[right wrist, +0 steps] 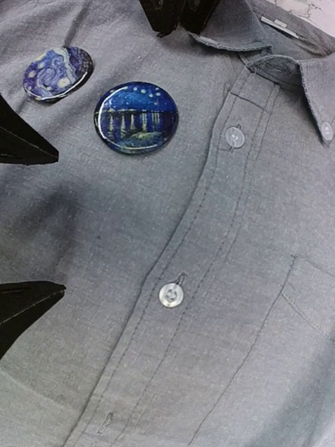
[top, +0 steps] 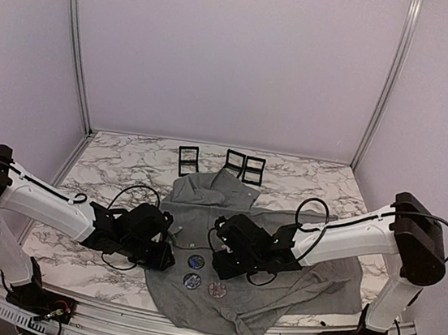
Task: Remove the brooch from the garment
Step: Move the flattened clothing to the center of the board, then pick up the flattened clothing from the center of the board.
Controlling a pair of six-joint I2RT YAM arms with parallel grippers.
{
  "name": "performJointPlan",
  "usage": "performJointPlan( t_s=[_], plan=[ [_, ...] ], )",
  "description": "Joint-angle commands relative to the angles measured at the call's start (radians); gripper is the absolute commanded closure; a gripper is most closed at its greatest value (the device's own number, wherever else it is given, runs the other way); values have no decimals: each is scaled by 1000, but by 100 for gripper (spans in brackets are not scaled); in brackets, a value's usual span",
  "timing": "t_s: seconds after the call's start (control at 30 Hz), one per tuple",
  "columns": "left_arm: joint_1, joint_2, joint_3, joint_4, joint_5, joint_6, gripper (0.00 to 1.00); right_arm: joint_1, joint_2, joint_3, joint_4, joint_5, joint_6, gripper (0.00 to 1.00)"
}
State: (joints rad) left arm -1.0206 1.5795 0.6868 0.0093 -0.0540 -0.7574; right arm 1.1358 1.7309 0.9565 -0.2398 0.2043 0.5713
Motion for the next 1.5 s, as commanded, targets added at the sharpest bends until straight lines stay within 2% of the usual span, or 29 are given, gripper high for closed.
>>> performJointPlan(
  t_s=[0.0, 0.2, 0.3, 0.67, 0.83, 1.03, 1.07, 1.17, 1.27, 1.4, 1.47],
  plan=[
    [11, -4, -5, -113, -13, 34, 69, 16, 71, 81, -26, 49, -32, 45],
    [11, 0, 11, -108, -3, 39, 69, 46, 152, 144, -72, 113, -13, 41],
    [11, -5, 17, -107, 0, 40, 69, 50, 184, 146, -70, 102, -1, 44],
    [11, -73, 48, -106, 11, 36, 66, 48, 165, 148, -17, -10, 17, 99],
    [11, -78, 65, -100, 23, 33, 66, 42, 142, 170, -16, -29, 22, 100],
    [11, -98, 47, -95, 14, 25, 66, 39, 134, 194, -60, 20, 18, 100],
    [11, -99, 43, -93, 15, 23, 66, 39, 139, 199, -69, 21, 16, 96],
    [11, -101, 40, -93, 12, 21, 66, 42, 144, 210, -83, 36, 12, 73],
    [11, -103, 38, -92, 10, 16, 66, 45, 149, 208, -98, 65, 19, 57],
    [12, -106, 39, -92, 4, 12, 66, 54, 182, 218, -113, 84, 11, 45],
    [13, -105, 40, -93, -1, 9, 66, 57, 204, 222, -117, 81, 14, 43]
  ],
)
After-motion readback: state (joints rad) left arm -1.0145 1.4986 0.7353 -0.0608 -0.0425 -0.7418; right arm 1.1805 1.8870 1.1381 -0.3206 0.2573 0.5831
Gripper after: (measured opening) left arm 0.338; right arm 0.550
